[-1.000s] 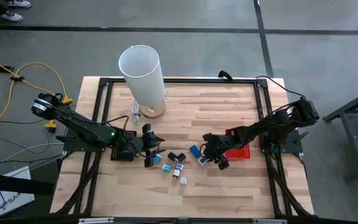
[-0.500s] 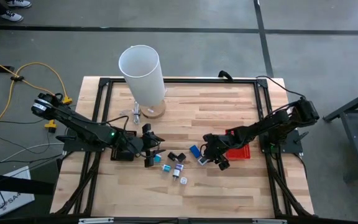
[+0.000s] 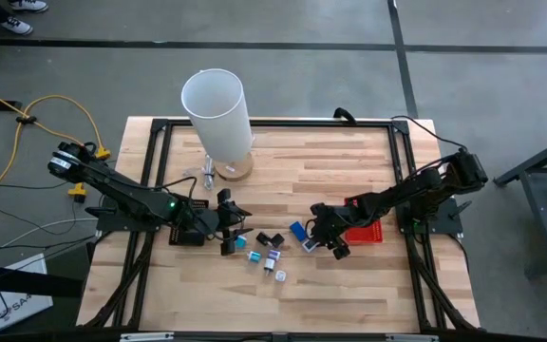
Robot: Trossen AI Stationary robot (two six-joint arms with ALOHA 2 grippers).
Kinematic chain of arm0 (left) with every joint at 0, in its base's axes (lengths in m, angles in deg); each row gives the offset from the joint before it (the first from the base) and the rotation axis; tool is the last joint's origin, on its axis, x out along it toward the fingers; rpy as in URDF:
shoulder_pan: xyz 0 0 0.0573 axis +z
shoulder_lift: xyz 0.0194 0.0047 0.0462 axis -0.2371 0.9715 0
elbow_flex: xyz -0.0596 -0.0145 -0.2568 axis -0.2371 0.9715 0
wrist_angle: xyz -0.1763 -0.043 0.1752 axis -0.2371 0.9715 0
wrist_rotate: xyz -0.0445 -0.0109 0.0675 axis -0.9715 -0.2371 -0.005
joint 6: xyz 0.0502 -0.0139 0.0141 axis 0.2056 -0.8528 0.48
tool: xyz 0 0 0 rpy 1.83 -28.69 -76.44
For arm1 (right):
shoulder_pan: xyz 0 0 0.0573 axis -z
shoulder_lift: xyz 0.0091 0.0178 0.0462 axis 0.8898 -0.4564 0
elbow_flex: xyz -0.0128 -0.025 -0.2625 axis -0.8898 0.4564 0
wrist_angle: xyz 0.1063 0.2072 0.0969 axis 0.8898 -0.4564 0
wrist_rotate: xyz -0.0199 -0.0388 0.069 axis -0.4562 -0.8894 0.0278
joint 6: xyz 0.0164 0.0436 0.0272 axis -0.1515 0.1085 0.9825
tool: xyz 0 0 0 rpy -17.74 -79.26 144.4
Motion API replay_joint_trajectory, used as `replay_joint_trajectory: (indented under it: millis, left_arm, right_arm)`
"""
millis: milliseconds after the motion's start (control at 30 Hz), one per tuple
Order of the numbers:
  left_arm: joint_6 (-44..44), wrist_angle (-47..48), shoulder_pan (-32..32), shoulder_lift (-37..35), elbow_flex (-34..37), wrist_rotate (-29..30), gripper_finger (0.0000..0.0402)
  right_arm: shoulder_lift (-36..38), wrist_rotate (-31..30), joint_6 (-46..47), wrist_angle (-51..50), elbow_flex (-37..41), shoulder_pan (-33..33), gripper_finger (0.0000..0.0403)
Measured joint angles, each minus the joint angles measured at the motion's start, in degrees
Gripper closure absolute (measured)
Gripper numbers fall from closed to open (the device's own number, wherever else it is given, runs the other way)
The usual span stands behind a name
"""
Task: Pick & Place Office items
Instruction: Put the white digital timer into the black bin
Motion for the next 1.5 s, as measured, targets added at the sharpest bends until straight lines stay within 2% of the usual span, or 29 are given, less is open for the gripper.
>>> replay_joint_trajectory:
  millis: [233,467,600,833,1067,1500]
  left_arm:
    - [0.0,0.0,0.0,0.0,0.0,0.0,0.0199]
    - [0.0,0.0,0.0,0.0,0.0,0.0,0.0199]
    - [0.0,0.0,0.0,0.0,0.0,0.0,0.0199]
    - [0.0,0.0,0.0,0.0,0.0,0.0,0.0199]
    - [0.0,0.0,0.0,0.0,0.0,0.0,0.0199]
    - [0.0,-1.0,0.0,0.0,0.0,0.0,0.0199]
  right_arm:
    - [0.0,0.0,0.0,0.0,0.0,0.0,0.0222]
    - [0.0,0.0,0.1,0.0,0.0,0.0,0.0170]
    - [0.0,0.0,0.1,-0.1,0.0,0.0,0.0154]
    - [0.0,-0.2,0.2,-0.7,0.0,0.0,0.0161]
    - [0.0,-2.8,0.2,-1.7,0.0,0.0,0.0166]
    - [-4.6,0.2,0.3,1.9,-0.2,-0.3,0.0167]
